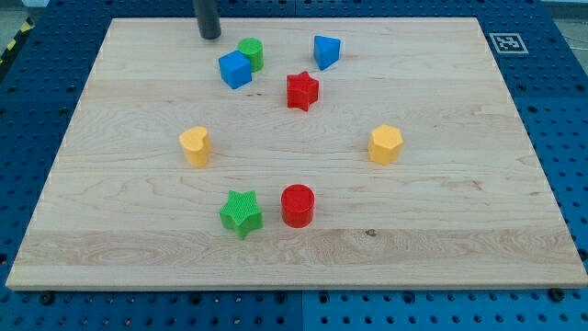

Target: Place the green circle left to the blue triangle

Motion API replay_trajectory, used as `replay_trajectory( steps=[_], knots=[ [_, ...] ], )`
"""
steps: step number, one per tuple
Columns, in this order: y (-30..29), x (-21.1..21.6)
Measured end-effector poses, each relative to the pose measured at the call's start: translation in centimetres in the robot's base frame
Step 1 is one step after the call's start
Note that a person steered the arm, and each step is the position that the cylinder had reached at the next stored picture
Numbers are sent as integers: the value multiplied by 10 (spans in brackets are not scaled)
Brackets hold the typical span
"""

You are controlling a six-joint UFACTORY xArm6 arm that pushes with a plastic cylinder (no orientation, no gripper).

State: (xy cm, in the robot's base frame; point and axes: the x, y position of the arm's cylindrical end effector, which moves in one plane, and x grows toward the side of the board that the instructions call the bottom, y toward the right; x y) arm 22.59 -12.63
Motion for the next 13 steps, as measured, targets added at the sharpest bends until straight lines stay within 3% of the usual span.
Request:
replay_trajectory(
  steps=[2, 7, 13],
  knots=[
    [15, 7],
    [17, 72],
    [90, 71]
  ],
)
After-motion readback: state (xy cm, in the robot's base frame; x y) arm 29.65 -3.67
